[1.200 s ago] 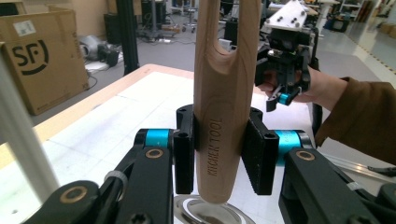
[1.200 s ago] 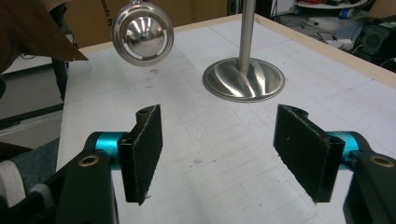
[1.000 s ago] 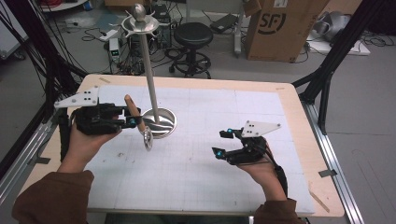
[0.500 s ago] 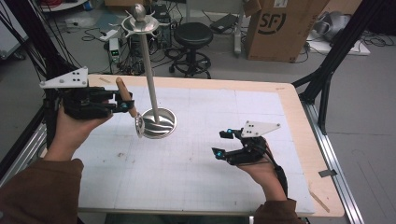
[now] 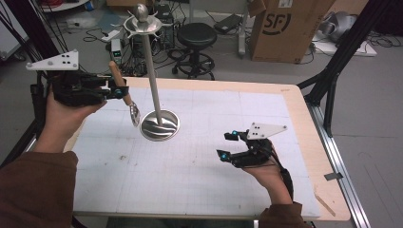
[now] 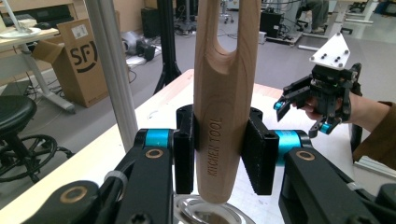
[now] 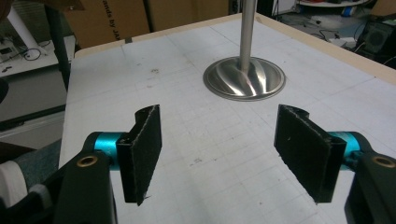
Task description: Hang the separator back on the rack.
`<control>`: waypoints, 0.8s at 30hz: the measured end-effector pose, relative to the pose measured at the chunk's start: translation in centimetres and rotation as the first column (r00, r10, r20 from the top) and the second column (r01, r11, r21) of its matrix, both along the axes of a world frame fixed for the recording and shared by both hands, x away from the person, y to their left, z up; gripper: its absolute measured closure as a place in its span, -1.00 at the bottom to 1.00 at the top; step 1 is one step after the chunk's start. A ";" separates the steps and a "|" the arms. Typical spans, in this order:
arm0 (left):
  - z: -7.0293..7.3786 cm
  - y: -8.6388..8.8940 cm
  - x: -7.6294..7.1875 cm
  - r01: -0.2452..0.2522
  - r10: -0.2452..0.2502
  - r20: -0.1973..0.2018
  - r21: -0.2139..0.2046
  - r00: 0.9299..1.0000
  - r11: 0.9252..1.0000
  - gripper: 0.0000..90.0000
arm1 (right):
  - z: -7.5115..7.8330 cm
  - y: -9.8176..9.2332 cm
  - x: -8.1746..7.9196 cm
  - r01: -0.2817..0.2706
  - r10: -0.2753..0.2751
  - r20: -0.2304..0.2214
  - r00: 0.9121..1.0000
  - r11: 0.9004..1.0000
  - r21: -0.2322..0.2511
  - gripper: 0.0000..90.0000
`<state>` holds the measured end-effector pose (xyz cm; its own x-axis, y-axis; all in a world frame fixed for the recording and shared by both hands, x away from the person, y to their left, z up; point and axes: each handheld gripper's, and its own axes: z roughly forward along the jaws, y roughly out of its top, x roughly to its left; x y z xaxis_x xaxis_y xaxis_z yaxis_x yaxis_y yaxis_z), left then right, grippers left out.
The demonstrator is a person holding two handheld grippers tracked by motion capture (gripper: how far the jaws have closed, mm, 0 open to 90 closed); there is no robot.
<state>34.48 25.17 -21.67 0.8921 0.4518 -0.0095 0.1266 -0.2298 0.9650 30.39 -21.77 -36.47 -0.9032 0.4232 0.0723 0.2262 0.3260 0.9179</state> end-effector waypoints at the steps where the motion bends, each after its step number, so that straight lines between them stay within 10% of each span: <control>1: 0.2 -0.1 0.1 -0.002 0.002 0.001 0.004 1.000 1.000 0.52 | 0.0 0.0 0.0 -0.001 0.001 -0.001 1.000 1.000 0.001 -0.30; 24: 3.1 0.1 2.7 -0.056 0.056 0.000 0.023 0.998 0.998 0.52 | 0.0 -0.1 0.1 0.002 -0.002 -0.005 1.000 1.000 0.006 -0.30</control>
<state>37.15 25.27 -18.62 0.8653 0.5013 0.0011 0.1402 -0.2440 0.9596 30.50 -21.92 -36.47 -0.9020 0.4244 0.0796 0.2314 0.3196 0.9189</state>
